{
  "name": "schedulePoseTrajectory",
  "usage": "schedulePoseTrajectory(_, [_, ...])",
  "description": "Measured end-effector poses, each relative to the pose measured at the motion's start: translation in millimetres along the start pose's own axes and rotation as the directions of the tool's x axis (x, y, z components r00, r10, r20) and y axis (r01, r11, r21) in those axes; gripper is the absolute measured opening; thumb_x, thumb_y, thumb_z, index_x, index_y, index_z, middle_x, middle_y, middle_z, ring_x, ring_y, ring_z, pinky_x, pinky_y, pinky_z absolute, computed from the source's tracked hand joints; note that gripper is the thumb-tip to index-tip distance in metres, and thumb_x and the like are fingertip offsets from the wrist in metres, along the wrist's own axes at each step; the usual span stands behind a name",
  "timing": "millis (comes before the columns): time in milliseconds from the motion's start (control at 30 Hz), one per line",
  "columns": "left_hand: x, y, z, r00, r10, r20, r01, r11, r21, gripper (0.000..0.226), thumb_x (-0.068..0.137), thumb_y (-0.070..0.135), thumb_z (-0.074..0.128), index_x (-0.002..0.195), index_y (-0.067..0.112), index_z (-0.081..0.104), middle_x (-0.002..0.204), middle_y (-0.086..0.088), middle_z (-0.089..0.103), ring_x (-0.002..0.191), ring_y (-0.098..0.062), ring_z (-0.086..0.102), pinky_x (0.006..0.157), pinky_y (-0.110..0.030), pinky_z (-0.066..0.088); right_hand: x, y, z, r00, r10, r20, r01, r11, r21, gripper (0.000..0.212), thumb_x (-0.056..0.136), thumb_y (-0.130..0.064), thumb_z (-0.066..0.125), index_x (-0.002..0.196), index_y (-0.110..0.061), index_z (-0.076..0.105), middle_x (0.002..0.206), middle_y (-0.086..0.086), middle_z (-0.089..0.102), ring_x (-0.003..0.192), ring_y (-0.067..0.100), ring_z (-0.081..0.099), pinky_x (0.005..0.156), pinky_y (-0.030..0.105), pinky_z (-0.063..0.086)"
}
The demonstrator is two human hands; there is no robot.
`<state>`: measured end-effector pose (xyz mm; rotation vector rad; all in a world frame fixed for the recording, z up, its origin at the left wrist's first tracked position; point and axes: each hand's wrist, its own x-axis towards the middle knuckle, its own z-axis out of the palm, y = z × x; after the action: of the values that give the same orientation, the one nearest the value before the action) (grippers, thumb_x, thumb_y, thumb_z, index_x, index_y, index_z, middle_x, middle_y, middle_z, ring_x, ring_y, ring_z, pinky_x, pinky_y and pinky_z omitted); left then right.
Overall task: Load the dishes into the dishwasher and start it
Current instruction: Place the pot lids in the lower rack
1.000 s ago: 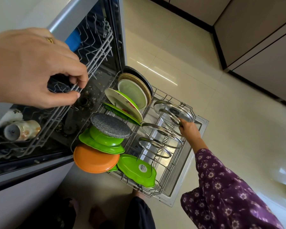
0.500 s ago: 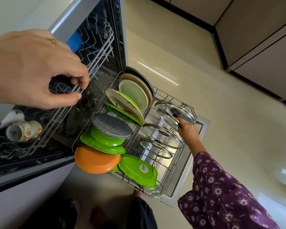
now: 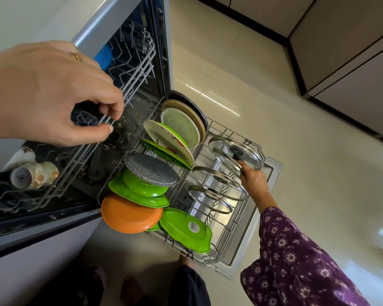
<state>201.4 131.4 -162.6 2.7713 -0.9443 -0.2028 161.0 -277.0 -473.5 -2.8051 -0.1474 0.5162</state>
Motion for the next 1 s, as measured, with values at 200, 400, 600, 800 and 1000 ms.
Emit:
schedulePoseTrajectory(200, [-2.4,1.2,-1.0,1.0,0.023,-0.005,-0.024,0.999,-0.025,0.012,0.068,0.026,0.076,0.074,0.02,0.068,0.064,-0.001,0.06,0.063,-0.032,0.061,0.066,-0.054,0.05,-5.4,-2.8,0.0,0.999,-0.005,-0.033,0.005,1.0,0.014,0.038,0.096,-0.011,0.049,0.135,-0.011,0.048,0.069,0.0,0.052,0.049,0.012,0.049,0.051,0.024,0.045])
schedulePoseTrajectory(400, [-3.0,0.9,-3.3,0.999,-0.009,0.039,0.01,1.0,-0.012,0.018,0.066,0.036,0.069,0.078,0.023,0.067,0.068,0.001,0.061,0.067,-0.032,0.061,0.068,-0.054,0.05,1.1,-3.0,-3.2,0.999,-0.028,0.03,0.03,0.997,-0.069,0.041,0.099,-0.015,0.043,0.14,-0.015,0.041,0.069,0.0,0.054,0.052,0.014,0.054,0.055,0.028,0.052])
schedulePoseTrajectory(600, [-4.8,-2.3,-2.5,0.994,-0.071,0.089,0.077,0.995,-0.069,0.031,0.065,0.052,0.056,0.083,0.028,0.065,0.073,0.004,0.06,0.072,-0.03,0.061,0.072,-0.052,0.049,6.1,-10.3,4.3,0.999,-0.023,0.04,0.025,0.999,-0.048,0.039,0.099,-0.011,0.044,0.137,-0.012,0.045,0.077,0.006,0.062,0.051,0.011,0.05,0.052,0.024,0.045])
schedulePoseTrajectory(800, [-5.0,-4.1,-0.2,0.992,-0.074,0.101,0.082,0.994,-0.074,0.031,0.065,0.053,0.054,0.082,0.03,0.064,0.073,0.004,0.059,0.071,-0.03,0.06,0.071,-0.052,0.049,28.5,-17.3,11.0,0.994,0.002,0.113,0.0,1.0,-0.013,0.032,0.095,-0.004,0.047,0.126,-0.009,0.054,0.086,0.011,0.067,0.072,0.022,0.064,0.074,0.038,0.057])
schedulePoseTrajectory(1000, [-4.0,-5.5,3.5,0.992,-0.08,0.098,0.088,0.993,-0.079,0.018,0.063,0.043,0.063,0.078,0.032,0.064,0.069,0.007,0.059,0.068,-0.029,0.06,0.07,-0.051,0.05,41.3,-17.6,16.9,0.972,0.059,0.229,-0.079,0.994,0.079,0.032,0.09,-0.001,0.052,0.121,-0.008,0.059,0.091,0.011,0.064,0.078,0.02,0.062,0.08,0.033,0.055])
